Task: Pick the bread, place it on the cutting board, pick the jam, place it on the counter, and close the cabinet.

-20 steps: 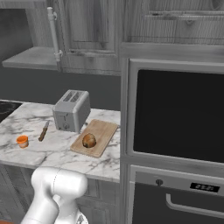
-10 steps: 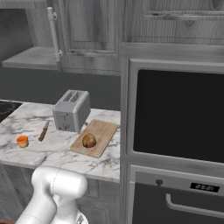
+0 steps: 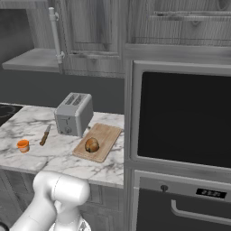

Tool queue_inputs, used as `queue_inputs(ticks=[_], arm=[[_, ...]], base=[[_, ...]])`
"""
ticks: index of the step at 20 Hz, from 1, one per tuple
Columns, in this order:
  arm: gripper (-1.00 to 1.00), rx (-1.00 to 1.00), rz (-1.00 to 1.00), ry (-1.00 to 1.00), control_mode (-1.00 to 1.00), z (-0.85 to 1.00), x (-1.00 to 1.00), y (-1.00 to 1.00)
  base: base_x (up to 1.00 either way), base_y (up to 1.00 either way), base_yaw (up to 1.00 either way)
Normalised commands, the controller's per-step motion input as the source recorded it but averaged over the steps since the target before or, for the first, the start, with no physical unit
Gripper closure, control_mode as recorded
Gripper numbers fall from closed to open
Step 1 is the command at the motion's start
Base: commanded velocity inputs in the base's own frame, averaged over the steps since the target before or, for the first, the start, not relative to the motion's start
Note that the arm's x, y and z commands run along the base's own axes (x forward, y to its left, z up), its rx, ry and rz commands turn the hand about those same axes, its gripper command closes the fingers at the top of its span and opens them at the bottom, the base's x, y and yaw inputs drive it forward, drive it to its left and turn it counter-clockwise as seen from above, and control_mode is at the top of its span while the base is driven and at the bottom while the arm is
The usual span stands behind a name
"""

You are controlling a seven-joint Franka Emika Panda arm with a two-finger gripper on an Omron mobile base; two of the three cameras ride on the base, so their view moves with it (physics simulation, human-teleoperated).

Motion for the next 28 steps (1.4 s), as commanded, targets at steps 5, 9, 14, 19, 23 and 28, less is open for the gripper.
queue_inputs(ticks=[5,9,14,19,23,28], arm=[[-1.00,0.00,0.03,0.03,-1.00,-0.06,0.01,0.36],[-1.00,0.00,0.00,0.00,-1.00,0.00,0.00,0.19],[-1.00,0.00,0.00,0.00,-1.00,0.00,0.00,0.13],[-1.00,0.00,0.00,0.00,-1.00,0.00,0.02,0.10],[-1.00,0.00,0.00,0.00,-1.00,0.00,0.14,0.02],[-1.00,0.00,-0.01,0.00,-1.00,0.00,0.33,0.02]], base=[[0.00,0.00,0.00],[0.00,0.00,0.00],[0.00,0.00,0.00],[0.00,0.00,0.00],[0.00,0.00,0.00],[0.00,0.00,0.00]])
